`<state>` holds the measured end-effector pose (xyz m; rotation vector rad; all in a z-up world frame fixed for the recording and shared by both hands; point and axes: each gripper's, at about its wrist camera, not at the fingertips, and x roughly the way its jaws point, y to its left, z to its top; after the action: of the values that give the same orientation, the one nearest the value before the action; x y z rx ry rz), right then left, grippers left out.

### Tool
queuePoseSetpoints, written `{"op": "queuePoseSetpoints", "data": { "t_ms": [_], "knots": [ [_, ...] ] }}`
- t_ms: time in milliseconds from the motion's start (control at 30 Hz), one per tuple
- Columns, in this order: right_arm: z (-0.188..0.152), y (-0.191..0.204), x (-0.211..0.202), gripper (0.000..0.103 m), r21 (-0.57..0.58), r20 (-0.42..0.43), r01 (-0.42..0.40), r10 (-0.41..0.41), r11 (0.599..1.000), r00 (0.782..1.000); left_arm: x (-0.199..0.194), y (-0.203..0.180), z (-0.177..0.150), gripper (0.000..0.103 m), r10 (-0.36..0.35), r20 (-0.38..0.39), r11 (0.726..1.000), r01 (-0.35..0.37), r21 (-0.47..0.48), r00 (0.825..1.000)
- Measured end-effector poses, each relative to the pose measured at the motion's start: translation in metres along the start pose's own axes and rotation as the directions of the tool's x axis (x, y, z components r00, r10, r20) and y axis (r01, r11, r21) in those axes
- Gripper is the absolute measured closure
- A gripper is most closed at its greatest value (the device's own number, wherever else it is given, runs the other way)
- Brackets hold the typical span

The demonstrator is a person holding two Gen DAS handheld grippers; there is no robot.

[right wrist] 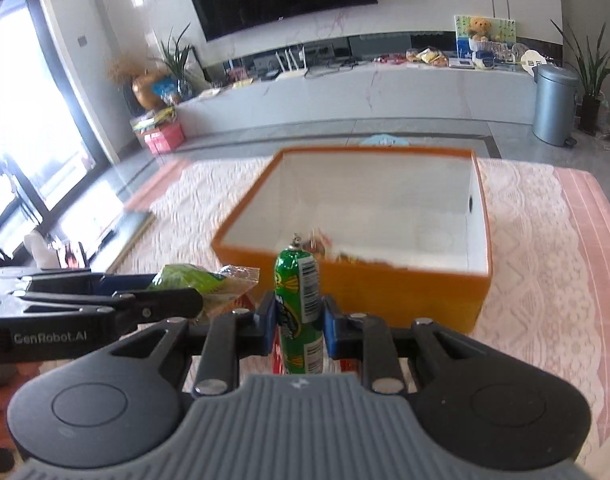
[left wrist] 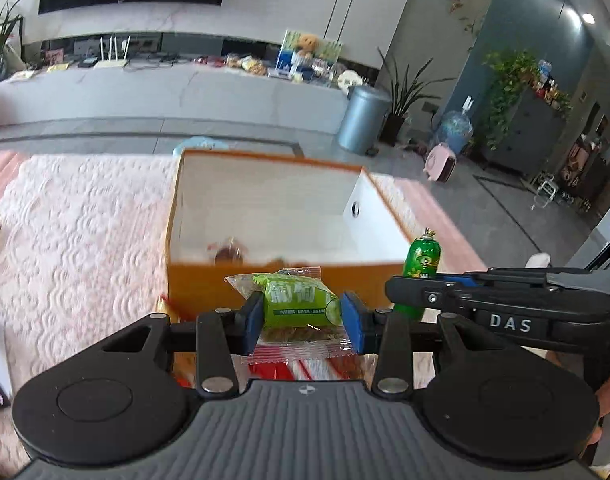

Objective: Organize snacks
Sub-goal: 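Carry the raisin packet and soda can over the orange box with both tools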

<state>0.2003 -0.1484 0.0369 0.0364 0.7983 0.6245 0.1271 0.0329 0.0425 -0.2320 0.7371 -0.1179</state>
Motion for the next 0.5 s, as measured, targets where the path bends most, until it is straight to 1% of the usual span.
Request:
{"op": "queuePoseSetpoints", "data": {
  "t_ms": [67, 167, 300, 400, 500],
  "knots": [
    [0.013, -0.003, 0.003, 0.082, 0.005, 0.018, 0.007, -0.008, 1.000, 1.000, 0.005, -0.003, 0.012, 0.056, 0.002, 0.020, 1.000, -0.002, 0.011, 1.000],
    [0.028, -0.008, 0.010, 0.082, 0.018, 0.031, 0.020, -0.020, 1.000, 0.999, 0.014, -0.004, 0.026, 0.056, -0.015, 0.040, 1.000, 0.015, 0.009, 0.999],
    [0.047, -0.017, 0.024, 0.082, 0.033, 0.048, 0.044, -0.045, 0.998, 0.998, 0.033, -0.006, 0.042, 0.056, -0.025, 0.059, 1.000, 0.024, 0.017, 0.998],
    [0.061, -0.023, 0.037, 0.082, 0.039, 0.059, 0.069, -0.071, 0.997, 0.996, 0.050, -0.005, 0.048, 0.056, -0.011, 0.050, 1.000, 0.010, 0.022, 0.999],
    [0.073, -0.031, 0.055, 0.082, 0.041, 0.057, 0.099, -0.101, 0.994, 0.993, 0.069, -0.003, 0.053, 0.057, -0.016, 0.026, 1.000, 0.016, 0.012, 1.000]
  ]
}}
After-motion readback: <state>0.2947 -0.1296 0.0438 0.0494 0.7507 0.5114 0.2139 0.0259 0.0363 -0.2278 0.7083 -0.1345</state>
